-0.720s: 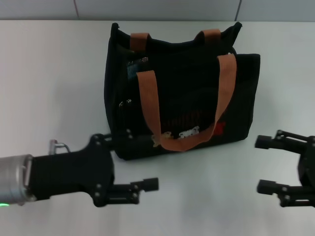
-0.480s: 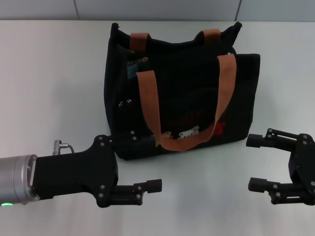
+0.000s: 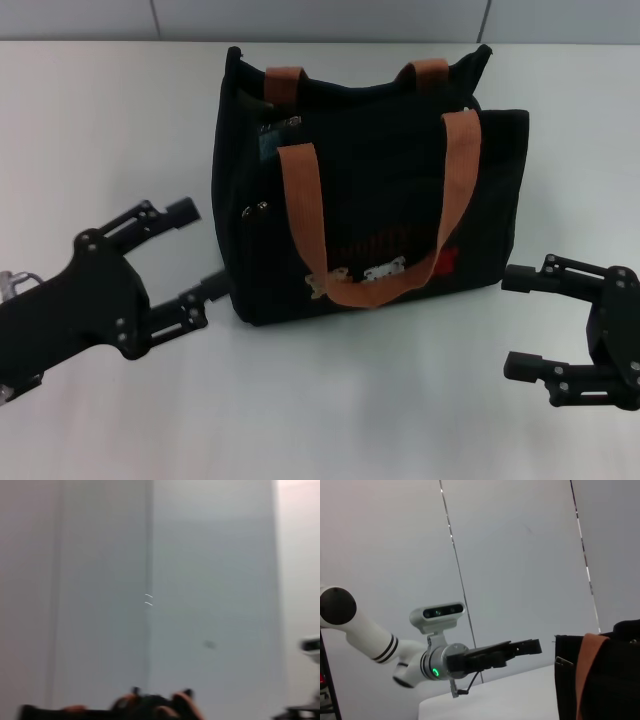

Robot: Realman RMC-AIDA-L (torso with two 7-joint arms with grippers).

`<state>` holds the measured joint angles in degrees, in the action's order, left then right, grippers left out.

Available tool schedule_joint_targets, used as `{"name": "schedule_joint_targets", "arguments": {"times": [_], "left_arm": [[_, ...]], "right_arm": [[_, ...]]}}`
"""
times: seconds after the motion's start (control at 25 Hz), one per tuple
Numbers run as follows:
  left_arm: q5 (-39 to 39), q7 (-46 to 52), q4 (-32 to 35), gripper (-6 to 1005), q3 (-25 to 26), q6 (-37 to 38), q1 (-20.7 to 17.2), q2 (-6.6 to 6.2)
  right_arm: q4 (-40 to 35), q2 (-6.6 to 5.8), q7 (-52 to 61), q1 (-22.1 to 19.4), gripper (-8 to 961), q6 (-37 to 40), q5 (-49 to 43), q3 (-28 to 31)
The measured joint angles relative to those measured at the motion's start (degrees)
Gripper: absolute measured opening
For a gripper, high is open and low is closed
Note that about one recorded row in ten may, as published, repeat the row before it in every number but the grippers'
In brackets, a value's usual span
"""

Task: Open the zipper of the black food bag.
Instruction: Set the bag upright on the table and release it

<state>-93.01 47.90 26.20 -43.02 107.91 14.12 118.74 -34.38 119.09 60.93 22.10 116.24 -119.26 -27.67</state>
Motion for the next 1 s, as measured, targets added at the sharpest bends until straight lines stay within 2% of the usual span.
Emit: {"name": "schedule_joint_targets", "arguments": {"times": [0.04, 0.16, 0.44, 0.64, 0.68, 0.84, 1.0], "left_arm": [[0.0, -3.0, -3.6, 771, 2.6, -1.4, 0.2, 0.05], [0.0, -3.9, -5.3, 757, 2.7, -2.7, 0.9, 0.04], [0.2, -14.1, -17.3, 723, 3.2, -11.5, 6.4, 0.37], [0.4, -15.8, -19.4, 700, 4.1, -13.3, 7.4, 0.4], [1.3, -17.7, -23.1, 695, 7.8, -17.5, 8.3, 0.44], [1.5, -18.5, -24.2, 676, 10.0, -18.5, 8.0, 0.43], [1.6, -18.7, -24.4, 657, 10.1, -18.4, 8.0, 0.43]], "right_arm": [[0.1, 0.0, 0.0, 0.0, 840, -0.2, 0.0, 0.0], [0.4, 0.01, -0.1, 0.1, 839, -0.6, 0.0, -0.1], [1.0, 0.08, -0.1, 0.2, 839, -0.8, 0.0, -0.3], [1.0, 0.09, -0.1, 0.1, 840, -0.9, 0.0, -0.1], [1.0, 0.09, -0.1, 0.1, 840, -1.0, 0.0, -0.1], [1.0, 0.09, -0.2, 0.1, 840, -1.4, 0.0, 0.0], [1.0, 0.09, -0.2, 0.0, 840, -1.7, 0.0, -0.2]]}}
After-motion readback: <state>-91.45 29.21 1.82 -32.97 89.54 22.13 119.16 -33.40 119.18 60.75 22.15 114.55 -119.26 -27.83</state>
